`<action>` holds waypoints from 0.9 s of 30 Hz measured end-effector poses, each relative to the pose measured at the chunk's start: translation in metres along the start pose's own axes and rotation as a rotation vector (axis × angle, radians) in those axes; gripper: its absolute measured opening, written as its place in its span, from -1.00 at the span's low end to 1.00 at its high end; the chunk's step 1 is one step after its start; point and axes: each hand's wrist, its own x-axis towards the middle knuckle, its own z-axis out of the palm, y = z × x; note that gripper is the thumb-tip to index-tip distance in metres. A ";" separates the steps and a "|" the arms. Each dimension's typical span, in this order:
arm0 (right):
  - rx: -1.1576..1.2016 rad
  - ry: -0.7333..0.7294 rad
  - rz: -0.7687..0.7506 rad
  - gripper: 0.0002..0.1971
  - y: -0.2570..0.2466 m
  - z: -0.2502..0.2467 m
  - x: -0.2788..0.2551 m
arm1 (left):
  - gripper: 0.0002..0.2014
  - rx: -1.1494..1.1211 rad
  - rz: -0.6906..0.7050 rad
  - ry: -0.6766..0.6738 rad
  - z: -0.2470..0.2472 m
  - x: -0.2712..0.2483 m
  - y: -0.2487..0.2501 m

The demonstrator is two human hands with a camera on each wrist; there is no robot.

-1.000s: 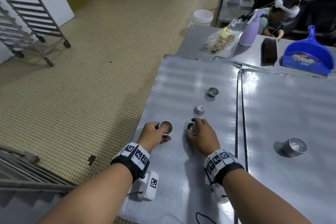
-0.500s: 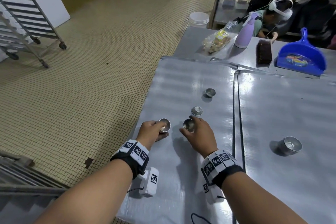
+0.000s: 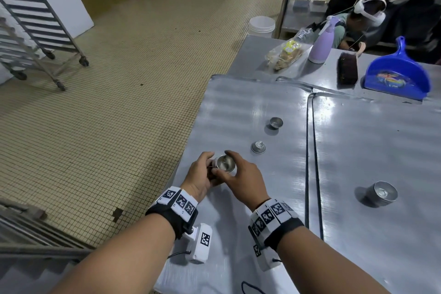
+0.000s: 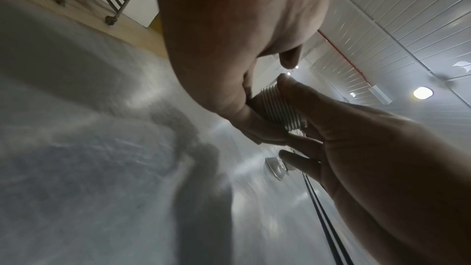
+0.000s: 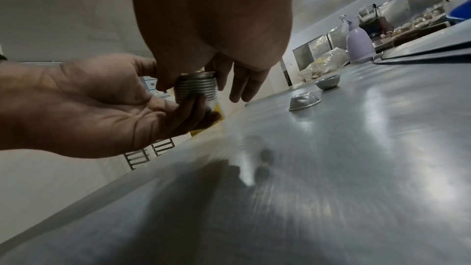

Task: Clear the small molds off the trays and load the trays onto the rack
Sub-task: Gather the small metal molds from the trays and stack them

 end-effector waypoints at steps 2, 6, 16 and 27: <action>0.021 -0.004 0.008 -0.35 0.001 0.000 0.001 | -0.57 -0.019 0.000 -0.013 0.002 0.001 0.000; 0.044 -0.057 0.002 -0.25 0.005 0.000 0.005 | -0.74 0.010 0.045 0.025 0.003 0.003 0.002; -0.143 -0.025 0.226 -0.55 0.069 -0.032 0.058 | -0.89 0.247 0.137 0.196 -0.012 0.019 -0.001; -0.365 -0.114 0.218 -0.67 0.090 -0.030 0.086 | -0.79 0.431 0.245 0.201 -0.014 0.010 -0.003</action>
